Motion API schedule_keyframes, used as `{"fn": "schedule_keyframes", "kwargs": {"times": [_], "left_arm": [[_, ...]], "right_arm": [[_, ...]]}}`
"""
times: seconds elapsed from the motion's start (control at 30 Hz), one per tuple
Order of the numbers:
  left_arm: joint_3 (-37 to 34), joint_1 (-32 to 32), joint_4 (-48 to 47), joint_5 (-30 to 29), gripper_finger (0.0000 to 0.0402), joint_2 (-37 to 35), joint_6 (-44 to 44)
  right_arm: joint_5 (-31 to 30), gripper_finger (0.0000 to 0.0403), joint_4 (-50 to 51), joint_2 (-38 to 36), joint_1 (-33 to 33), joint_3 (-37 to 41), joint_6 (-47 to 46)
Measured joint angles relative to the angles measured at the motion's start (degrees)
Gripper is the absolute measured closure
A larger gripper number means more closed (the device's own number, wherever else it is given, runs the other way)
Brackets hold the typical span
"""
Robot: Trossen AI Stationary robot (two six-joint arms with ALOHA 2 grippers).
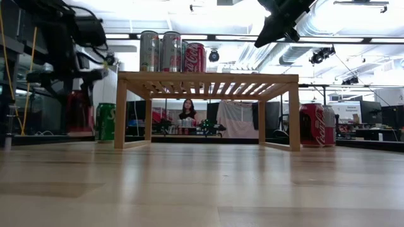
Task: Place canned beverage on shelf
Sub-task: Put the left red soda can on the shelf aligned with other red soda can
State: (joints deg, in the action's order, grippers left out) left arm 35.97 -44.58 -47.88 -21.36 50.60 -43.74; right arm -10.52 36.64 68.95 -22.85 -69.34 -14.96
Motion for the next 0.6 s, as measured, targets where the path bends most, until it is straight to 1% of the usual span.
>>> {"fn": "schedule_keyframes", "kwargs": {"times": [0.27, 0.43, 0.5, 0.6], "left_arm": [[4.54, 0.28, -8.39, 9.77, 0.0134, -11.39, 4.19], [8.0, 2.19, -11.34, 14.89, 0.0134, -17.54, 5.46], [9.68, 3.01, -13.05, 16.23, 0.0134, -19.45, 5.86], [12.43, 3.99, -16.41, 16.37, 0.0134, -21.54, 6.75]], "right_arm": [[-0.22, 0.0402, 0.0, 0.0, 0.02, 0.0, -3.5], [-0.45, 0.0402, -0.01, 0.0, 0.02, 0.0, -6.95], [-0.84, 0.0402, -0.02, 0.0, 0.02, 0.0, -8.41], [-1.05, 0.0402, -0.02, 0.0, 0.02, 0.0, -9.96]]}}
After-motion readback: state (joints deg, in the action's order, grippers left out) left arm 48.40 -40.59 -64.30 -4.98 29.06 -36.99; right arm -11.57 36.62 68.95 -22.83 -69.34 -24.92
